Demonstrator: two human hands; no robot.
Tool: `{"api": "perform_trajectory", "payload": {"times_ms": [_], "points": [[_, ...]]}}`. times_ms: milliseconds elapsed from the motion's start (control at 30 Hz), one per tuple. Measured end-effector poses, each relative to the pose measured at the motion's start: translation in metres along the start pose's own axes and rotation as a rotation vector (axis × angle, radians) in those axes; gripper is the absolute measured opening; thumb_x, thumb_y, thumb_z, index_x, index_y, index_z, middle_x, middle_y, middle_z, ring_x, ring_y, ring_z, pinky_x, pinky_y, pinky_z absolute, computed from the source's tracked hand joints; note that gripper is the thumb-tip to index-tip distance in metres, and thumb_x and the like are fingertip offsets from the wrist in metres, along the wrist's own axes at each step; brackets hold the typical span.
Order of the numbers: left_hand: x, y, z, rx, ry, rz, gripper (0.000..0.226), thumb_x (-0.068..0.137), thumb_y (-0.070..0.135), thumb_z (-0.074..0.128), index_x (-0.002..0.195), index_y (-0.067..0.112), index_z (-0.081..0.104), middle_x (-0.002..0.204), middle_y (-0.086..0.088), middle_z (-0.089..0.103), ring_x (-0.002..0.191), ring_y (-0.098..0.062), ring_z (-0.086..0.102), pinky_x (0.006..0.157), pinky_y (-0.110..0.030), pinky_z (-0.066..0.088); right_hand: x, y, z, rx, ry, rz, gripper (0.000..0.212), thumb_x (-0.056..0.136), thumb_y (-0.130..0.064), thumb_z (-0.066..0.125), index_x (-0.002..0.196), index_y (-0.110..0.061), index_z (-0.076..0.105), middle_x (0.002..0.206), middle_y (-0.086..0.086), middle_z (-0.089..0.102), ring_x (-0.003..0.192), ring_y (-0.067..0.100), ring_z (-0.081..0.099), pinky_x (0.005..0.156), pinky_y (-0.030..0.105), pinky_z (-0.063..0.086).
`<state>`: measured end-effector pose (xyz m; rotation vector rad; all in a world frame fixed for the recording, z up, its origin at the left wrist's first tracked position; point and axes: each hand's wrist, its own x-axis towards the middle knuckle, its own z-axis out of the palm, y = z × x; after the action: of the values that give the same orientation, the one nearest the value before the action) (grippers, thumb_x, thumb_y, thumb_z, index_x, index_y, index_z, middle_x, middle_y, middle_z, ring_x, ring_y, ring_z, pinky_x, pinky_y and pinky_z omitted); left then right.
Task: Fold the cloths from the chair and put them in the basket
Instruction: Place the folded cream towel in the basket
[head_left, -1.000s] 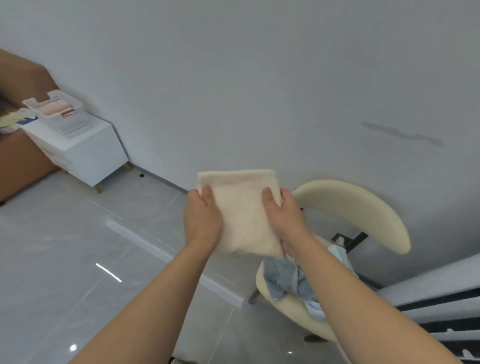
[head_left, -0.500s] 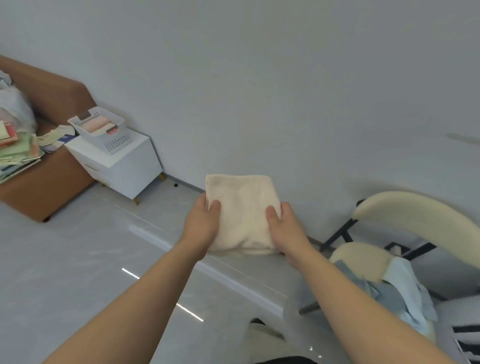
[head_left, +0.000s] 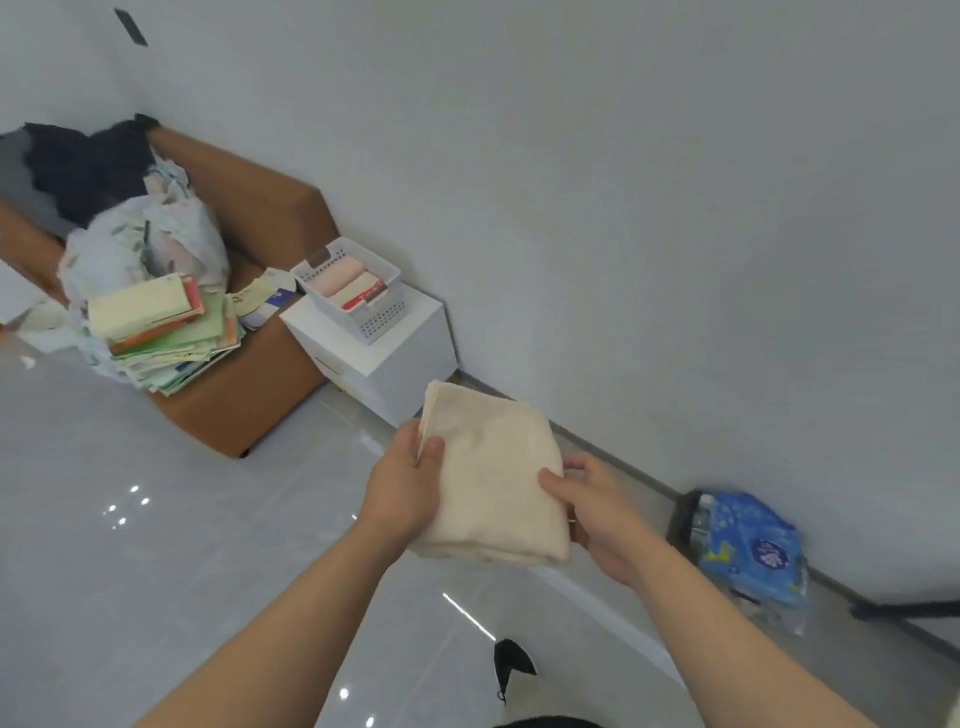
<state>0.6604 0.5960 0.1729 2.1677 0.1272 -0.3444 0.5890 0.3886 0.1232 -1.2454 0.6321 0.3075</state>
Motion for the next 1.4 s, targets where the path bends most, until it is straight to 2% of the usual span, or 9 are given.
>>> {"api": "perform_trajectory", "payload": {"times_ms": [100,333,500,667,867,967,1100,1233,1400], "points": [[0.070,-0.004,-0.052,-0.031,0.016,-0.014,0.036,0.106,0.034,0.045,0.141,0.030,0.051,0.122,0.011,0.063,0.115,-0.018,0.058,0.092,-0.033,0.040,0.060,-0.041,0.061,-0.039,-0.046,-0.026,0.039,0.096,-0.012,0.067,0.121,-0.031,0.044,0.114,0.006,0.073,0.081,0.016,0.069,0.059,0.030,0.052],[0.238,-0.033,-0.141,-0.102,-0.068,0.054,0.060,0.107,0.023,0.045,0.157,0.048,0.023,0.146,0.019,0.038,0.131,-0.006,0.036,0.114,-0.033,0.031,0.192,-0.107,0.185,-0.168,-0.082,-0.128,0.045,0.098,-0.009,0.061,0.124,-0.045,0.063,0.136,-0.007,0.059,0.115,0.017,0.064,0.079,0.032,0.055],[0.357,-0.048,-0.197,-0.047,-0.195,0.110,0.037,0.107,0.015,0.045,0.125,0.039,0.066,0.133,0.011,0.057,0.129,-0.013,0.051,0.102,-0.021,0.035,0.264,-0.136,0.259,-0.135,0.020,-0.120,0.048,0.095,-0.004,0.065,0.127,-0.038,0.062,0.134,-0.008,0.054,0.108,0.018,0.066,0.069,0.029,0.058],[0.467,-0.038,-0.247,0.069,-0.447,0.093,0.046,0.097,0.015,0.058,0.136,0.038,0.062,0.138,0.011,0.051,0.127,-0.015,0.049,0.113,-0.034,0.040,0.323,-0.170,0.315,-0.122,0.142,-0.068,0.059,0.088,0.002,0.064,0.128,-0.042,0.060,0.133,-0.009,0.050,0.108,0.021,0.066,0.072,0.033,0.060],[0.593,-0.034,-0.251,0.205,-0.646,0.055,0.068,0.084,0.008,0.061,0.145,0.037,0.052,0.141,0.008,0.045,0.127,-0.019,0.045,0.111,-0.037,0.043,0.419,-0.194,0.347,-0.126,0.232,-0.008,0.068,0.080,0.002,0.062,0.130,-0.044,0.058,0.133,-0.009,0.048,0.110,0.019,0.061,0.074,0.033,0.059],[0.652,-0.041,-0.256,0.265,-0.654,0.031,0.069,0.086,0.005,0.063,0.147,0.034,0.050,0.139,0.009,0.043,0.124,-0.015,0.043,0.104,-0.027,0.042,0.476,-0.200,0.362,-0.132,0.200,0.020,0.073,0.080,0.003,0.063,0.137,-0.041,0.053,0.136,-0.006,0.048,0.112,0.018,0.059,0.072,0.028,0.055],[0.735,-0.054,-0.264,0.379,-0.692,0.059,0.074,0.084,0.001,0.066,0.150,0.030,0.048,0.146,0.003,0.041,0.124,-0.013,0.041,0.104,-0.025,0.039,0.546,-0.210,0.390,-0.213,0.201,0.061,0.079,0.080,0.003,0.064,0.145,-0.040,0.046,0.140,-0.003,0.046,0.116,0.021,0.058,0.084,0.030,0.054],[0.821,-0.074,-0.259,0.515,-0.766,0.150,0.080,0.083,-0.003,0.062,0.152,0.032,0.042,0.152,-0.004,0.036,0.137,-0.019,0.038,0.104,-0.019,0.030,0.608,-0.218,0.421,-0.346,0.238,0.080,0.085,0.083,0.003,0.064,0.154,-0.034,0.035,0.153,-0.001,0.036,0.134,0.022,0.045,0.112,0.040,0.044],[0.906,-0.107,-0.230,0.612,-0.866,0.268,0.081,0.087,-0.001,0.055,0.158,0.032,0.033,0.155,-0.001,0.031,0.128,-0.020,0.047,0.089,-0.019,0.041,0.686,-0.217,0.444,-0.400,0.353,0.156,0.083,0.086,0.004,0.057,0.158,-0.028,0.029,0.155,0.002,0.030,0.141,0.023,0.037,0.113,0.030,0.036]]}}
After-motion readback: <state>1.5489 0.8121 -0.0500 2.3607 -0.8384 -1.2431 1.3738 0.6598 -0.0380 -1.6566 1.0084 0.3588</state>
